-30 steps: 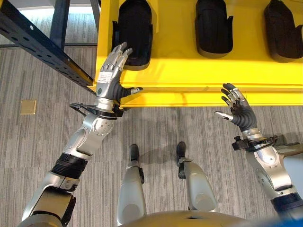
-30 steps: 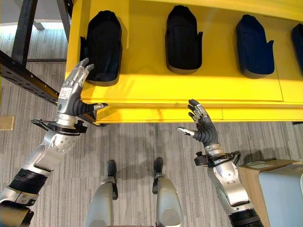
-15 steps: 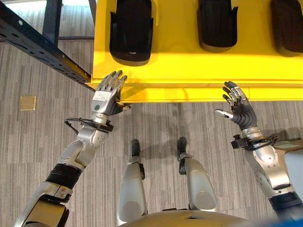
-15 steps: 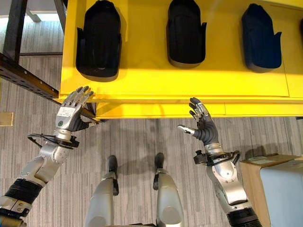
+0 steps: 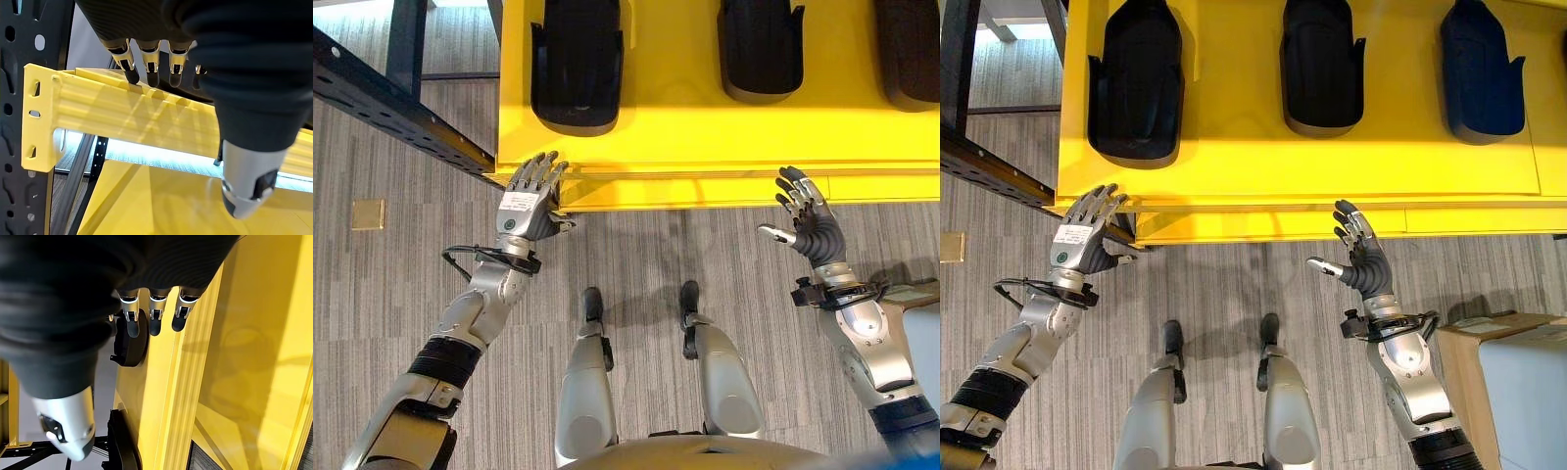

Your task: Move parts from the plastic box to the shelf.

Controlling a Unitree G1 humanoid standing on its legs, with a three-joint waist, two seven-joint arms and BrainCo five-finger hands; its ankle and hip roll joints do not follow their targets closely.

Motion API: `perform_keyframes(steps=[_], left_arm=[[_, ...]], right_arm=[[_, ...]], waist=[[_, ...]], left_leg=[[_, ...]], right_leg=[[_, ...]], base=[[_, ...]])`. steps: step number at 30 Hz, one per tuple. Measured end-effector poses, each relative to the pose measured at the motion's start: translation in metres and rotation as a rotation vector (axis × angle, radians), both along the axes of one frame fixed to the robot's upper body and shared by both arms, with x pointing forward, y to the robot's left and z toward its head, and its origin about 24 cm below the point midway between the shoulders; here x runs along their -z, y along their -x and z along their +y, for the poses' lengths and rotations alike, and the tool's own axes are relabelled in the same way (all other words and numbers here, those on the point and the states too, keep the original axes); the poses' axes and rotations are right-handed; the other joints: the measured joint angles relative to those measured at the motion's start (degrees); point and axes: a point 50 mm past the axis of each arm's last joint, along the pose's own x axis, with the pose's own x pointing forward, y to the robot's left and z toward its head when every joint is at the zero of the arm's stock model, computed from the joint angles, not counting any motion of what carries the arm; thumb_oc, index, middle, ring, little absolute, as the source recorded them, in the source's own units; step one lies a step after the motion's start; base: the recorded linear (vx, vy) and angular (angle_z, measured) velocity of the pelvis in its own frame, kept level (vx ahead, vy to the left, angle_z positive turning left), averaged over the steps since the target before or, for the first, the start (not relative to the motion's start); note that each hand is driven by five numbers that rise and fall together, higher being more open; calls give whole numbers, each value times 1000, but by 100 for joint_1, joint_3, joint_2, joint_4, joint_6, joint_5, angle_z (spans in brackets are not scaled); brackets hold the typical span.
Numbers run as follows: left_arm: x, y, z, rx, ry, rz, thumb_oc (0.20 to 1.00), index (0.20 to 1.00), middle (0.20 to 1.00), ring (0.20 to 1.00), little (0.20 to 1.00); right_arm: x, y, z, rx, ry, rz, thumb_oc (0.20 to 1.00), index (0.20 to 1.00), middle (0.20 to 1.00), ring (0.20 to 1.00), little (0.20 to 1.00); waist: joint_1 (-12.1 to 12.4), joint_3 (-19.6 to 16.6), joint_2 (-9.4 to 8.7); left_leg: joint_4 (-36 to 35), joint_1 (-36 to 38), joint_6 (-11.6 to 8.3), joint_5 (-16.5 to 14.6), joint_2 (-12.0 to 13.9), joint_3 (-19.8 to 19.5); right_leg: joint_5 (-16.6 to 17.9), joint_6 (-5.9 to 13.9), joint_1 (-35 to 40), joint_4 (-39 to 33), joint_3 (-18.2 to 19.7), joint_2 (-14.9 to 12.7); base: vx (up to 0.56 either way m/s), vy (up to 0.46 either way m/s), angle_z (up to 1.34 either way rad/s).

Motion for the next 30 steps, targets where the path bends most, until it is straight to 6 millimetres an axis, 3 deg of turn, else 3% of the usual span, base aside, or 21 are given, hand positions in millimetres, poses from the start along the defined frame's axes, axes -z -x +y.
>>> perform_keyframes(steps=[20, 30], left_arm=[[-20, -36, -13, -9, -60, -37, 1000, 1000, 1000, 1000, 1000], [-26, -44, -13, -23, -78, -51, 1000, 1000, 1000, 1000, 1000]], right_arm=[[-1, -1, 1, -1, -2, -3, 1000, 1000, 1000, 1000, 1000], [-1, -1, 1, -4, -2, -4, 1000, 1000, 1000, 1000, 1000]], waist=[[-154, 40, -5], [-193, 68, -58]], left_leg=[[11, -13, 7, -7, 7, 132], [205, -121, 19, -87, 24, 164]], right_leg=[[11, 14, -132, 55, 154, 8], [11, 16, -205, 113, 207, 15]], base=[[4, 1, -2], [3, -3, -1]])
